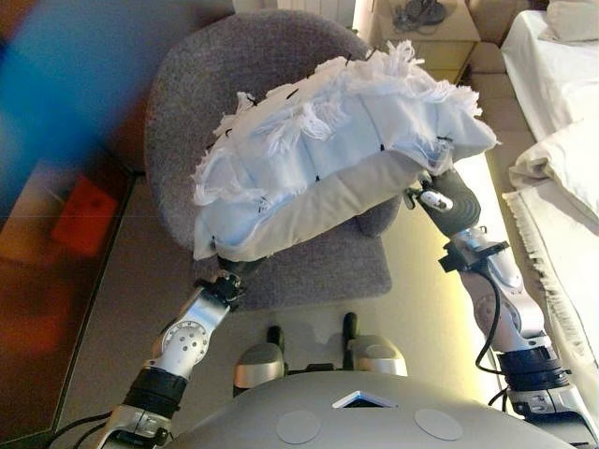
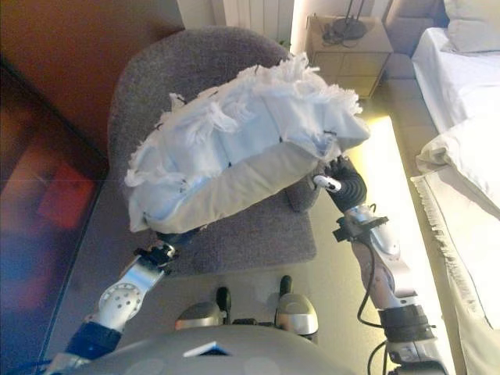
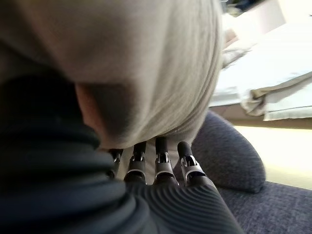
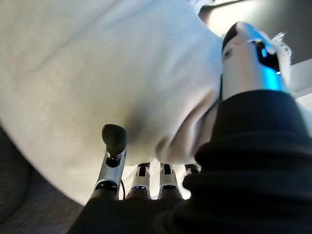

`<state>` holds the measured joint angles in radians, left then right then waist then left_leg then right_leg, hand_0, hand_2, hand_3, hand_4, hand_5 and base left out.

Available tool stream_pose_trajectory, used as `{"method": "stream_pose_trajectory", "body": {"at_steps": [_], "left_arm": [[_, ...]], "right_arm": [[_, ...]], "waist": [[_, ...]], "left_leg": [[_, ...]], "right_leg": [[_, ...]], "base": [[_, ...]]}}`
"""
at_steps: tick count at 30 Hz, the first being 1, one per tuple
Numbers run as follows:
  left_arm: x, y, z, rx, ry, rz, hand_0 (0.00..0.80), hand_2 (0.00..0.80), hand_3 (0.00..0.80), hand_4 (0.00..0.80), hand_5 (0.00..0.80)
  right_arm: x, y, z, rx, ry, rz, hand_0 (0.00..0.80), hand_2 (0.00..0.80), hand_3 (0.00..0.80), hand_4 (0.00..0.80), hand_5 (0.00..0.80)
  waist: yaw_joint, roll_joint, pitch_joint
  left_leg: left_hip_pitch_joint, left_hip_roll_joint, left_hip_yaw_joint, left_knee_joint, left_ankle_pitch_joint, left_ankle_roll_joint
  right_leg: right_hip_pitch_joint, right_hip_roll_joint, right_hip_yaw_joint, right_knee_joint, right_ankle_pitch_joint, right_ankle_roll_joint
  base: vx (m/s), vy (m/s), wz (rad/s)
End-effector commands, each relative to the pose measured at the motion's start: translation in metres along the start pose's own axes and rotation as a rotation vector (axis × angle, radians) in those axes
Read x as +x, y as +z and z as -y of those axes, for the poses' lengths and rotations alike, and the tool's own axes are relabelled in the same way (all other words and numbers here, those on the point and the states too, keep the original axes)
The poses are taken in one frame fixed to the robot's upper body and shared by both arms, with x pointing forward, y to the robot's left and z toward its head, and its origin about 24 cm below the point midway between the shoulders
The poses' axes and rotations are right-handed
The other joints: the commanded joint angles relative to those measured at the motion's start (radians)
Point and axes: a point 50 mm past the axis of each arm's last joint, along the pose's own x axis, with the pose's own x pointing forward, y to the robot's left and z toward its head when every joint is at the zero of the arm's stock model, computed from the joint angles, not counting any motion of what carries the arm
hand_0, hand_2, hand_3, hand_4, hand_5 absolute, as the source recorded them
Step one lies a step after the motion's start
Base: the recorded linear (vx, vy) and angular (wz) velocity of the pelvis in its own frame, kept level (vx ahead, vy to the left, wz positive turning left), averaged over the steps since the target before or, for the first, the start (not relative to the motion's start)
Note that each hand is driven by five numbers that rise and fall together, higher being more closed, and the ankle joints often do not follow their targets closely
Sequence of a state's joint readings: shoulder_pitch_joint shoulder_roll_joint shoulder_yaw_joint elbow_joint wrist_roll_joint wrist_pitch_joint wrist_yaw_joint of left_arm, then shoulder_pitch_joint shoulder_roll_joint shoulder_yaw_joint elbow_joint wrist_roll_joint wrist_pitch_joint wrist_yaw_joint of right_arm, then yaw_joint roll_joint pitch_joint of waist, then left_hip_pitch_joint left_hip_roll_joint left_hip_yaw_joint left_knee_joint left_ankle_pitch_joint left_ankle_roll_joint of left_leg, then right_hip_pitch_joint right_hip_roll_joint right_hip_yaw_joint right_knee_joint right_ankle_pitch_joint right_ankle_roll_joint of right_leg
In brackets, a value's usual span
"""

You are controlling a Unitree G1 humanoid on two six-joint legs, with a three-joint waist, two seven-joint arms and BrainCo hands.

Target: Pick up the cushion and take it to the sofa

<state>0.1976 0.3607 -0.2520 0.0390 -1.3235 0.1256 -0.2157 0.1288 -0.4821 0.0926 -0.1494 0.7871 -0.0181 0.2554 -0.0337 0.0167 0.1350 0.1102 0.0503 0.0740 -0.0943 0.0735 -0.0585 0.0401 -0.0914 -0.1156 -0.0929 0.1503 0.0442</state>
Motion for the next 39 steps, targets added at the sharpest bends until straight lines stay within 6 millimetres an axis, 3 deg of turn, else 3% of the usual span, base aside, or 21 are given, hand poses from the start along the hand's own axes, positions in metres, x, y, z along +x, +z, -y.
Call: {"method": "stream_pose_trajectory", "body": {"at_steps": [1, 8, 12, 21, 32, 39], "left_arm": [[0.019, 0.026, 0.049, -0.050, -0.239, 0.130, 0.000, 0.000, 0.000, 0.000, 0.000], [0.023, 0.025, 0.040, -0.212, -0.162, 0.162, 0.000, 0.000, 0.000, 0.000, 0.000], [0.024, 0.024, 0.029, -0.319, -0.024, 0.186, 0.000, 0.000, 0.000, 0.000, 0.000], [0.044, 0.043, 0.029, -0.271, 0.035, 0.245, 0.000, 0.000, 0.000, 0.000, 0.000], [0.069, 0.061, 0.043, -0.272, -0.021, 0.275, 0.000, 0.000, 0.000, 0.000, 0.000], [0.065, 0.080, 0.041, -0.345, 0.011, 0.365, 0.000, 0.000, 0.000, 0.000, 0.000]], "right_arm": [[0.012, 0.015, -0.032, -0.013, 0.154, 0.097, 0.000, 0.000, 0.000, 0.000, 0.000], [0.016, 0.008, -0.032, -0.028, 0.124, 0.067, 0.000, 0.000, 0.000, 0.000, 0.000], [0.015, 0.005, -0.029, -0.033, 0.086, 0.044, 0.000, 0.000, 0.000, 0.000, 0.000], [0.031, -0.004, -0.013, -0.012, -0.134, -0.035, 0.000, 0.000, 0.000, 0.000, 0.000], [0.073, 0.011, -0.015, -0.008, -0.200, 0.020, 0.000, 0.000, 0.000, 0.000, 0.000], [0.073, 0.027, -0.003, 0.006, -0.288, 0.096, 0.000, 0.000, 0.000, 0.000, 0.000]], "waist": [[0.023, -0.034, -0.041], [0.031, -0.040, -0.007], [0.033, -0.048, 0.000], [0.036, -0.058, 0.029], [0.061, -0.062, 0.048], [0.067, -0.069, -0.001]], "left_leg": [[0.057, -0.016, 0.004, 0.007, -0.135, 0.017], [0.057, -0.017, 0.011, 0.012, -0.136, 0.020], [0.065, -0.020, 0.009, 0.014, -0.137, 0.021], [0.079, -0.022, 0.004, 0.016, -0.135, 0.022], [0.084, -0.018, -0.005, 0.028, -0.119, 0.020], [0.118, -0.013, -0.010, 0.020, -0.130, 0.016]], "right_leg": [[0.087, -0.072, -0.024, 0.006, -0.116, 0.099], [0.090, -0.079, -0.025, 0.006, -0.112, 0.100], [0.097, -0.084, -0.026, 0.006, -0.108, 0.106], [0.113, -0.090, -0.018, 0.006, -0.095, 0.113], [0.123, -0.095, -0.011, 0.006, -0.071, 0.117], [0.154, -0.093, -0.027, 0.006, -0.084, 0.117]], "base": [[0.028, 0.038, 0.00], [0.010, 0.013, 0.00], [0.057, 0.006, 0.01], [0.067, -0.004, 0.01], [0.087, -0.013, 0.01], [0.113, -0.008, 0.02]]}}
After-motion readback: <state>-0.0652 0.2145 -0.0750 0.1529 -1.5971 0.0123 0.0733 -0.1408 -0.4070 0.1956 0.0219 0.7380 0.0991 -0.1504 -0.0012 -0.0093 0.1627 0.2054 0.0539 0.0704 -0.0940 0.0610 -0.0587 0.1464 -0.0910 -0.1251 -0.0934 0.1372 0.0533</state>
